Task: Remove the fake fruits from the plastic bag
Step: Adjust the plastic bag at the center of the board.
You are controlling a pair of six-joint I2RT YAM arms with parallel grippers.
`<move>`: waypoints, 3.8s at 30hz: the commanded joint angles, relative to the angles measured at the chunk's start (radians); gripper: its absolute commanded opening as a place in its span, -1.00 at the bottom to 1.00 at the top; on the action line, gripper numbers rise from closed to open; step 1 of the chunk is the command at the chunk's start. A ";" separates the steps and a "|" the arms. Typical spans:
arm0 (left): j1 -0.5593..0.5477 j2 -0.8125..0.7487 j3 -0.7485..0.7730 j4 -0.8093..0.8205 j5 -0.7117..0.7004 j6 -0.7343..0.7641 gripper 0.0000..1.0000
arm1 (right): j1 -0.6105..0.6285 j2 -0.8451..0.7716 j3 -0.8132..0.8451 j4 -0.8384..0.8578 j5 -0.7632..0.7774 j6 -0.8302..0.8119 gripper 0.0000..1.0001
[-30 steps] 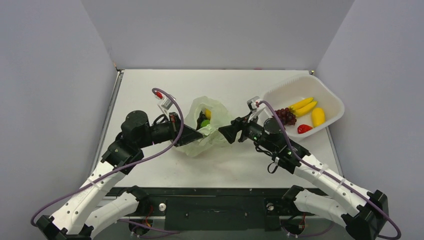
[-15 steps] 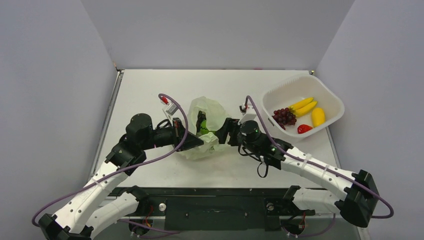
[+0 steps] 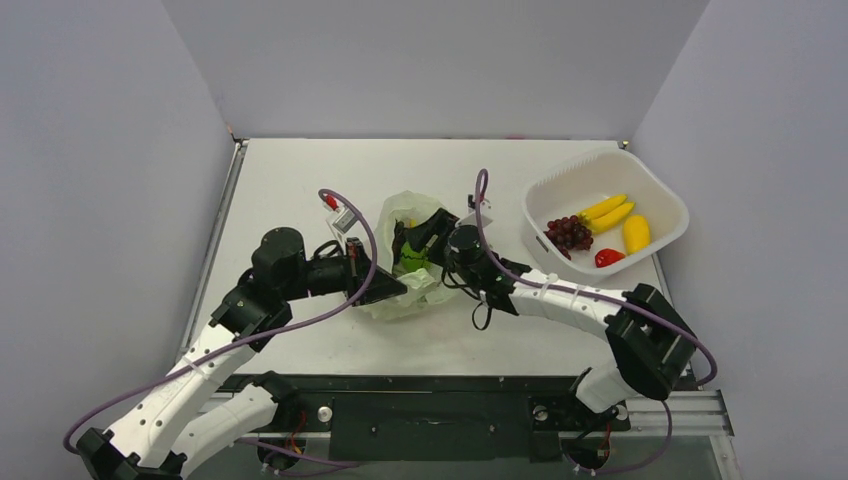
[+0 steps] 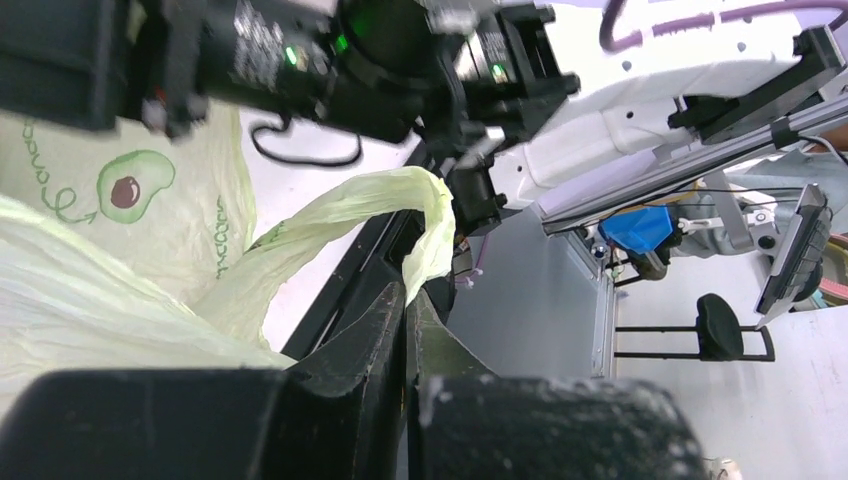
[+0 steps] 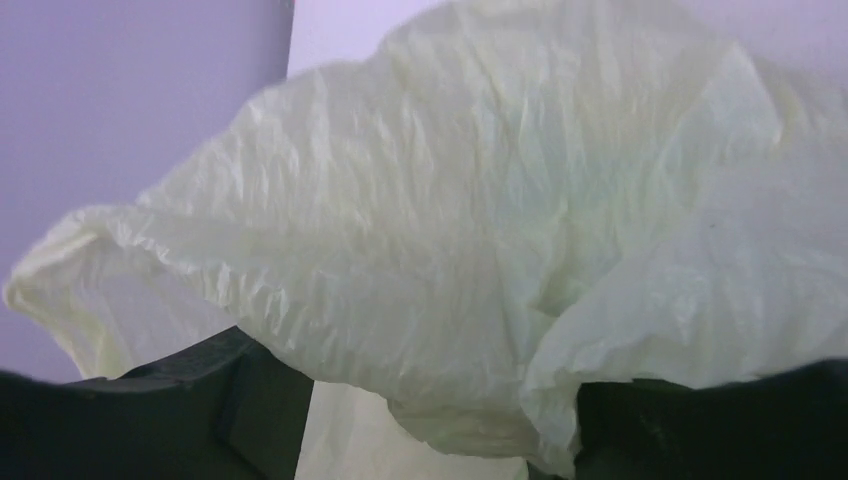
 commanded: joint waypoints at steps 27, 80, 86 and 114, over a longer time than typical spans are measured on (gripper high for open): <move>-0.116 -0.009 -0.110 -0.184 -0.116 0.066 -1.00 | -0.352 0.213 0.739 -0.608 -0.576 -0.465 0.17; -0.019 -0.473 -0.307 -0.140 -0.496 -0.691 0.21 | 0.174 0.037 -0.336 1.132 -0.101 0.174 -1.00; -0.021 -0.632 -0.237 -0.357 -0.692 -0.682 0.22 | 0.194 0.023 -0.334 1.067 -0.096 0.119 -1.00; 0.082 -0.240 -0.285 -0.106 -0.447 -0.242 -1.00 | 0.274 -0.234 -0.236 0.163 0.063 -0.118 -0.32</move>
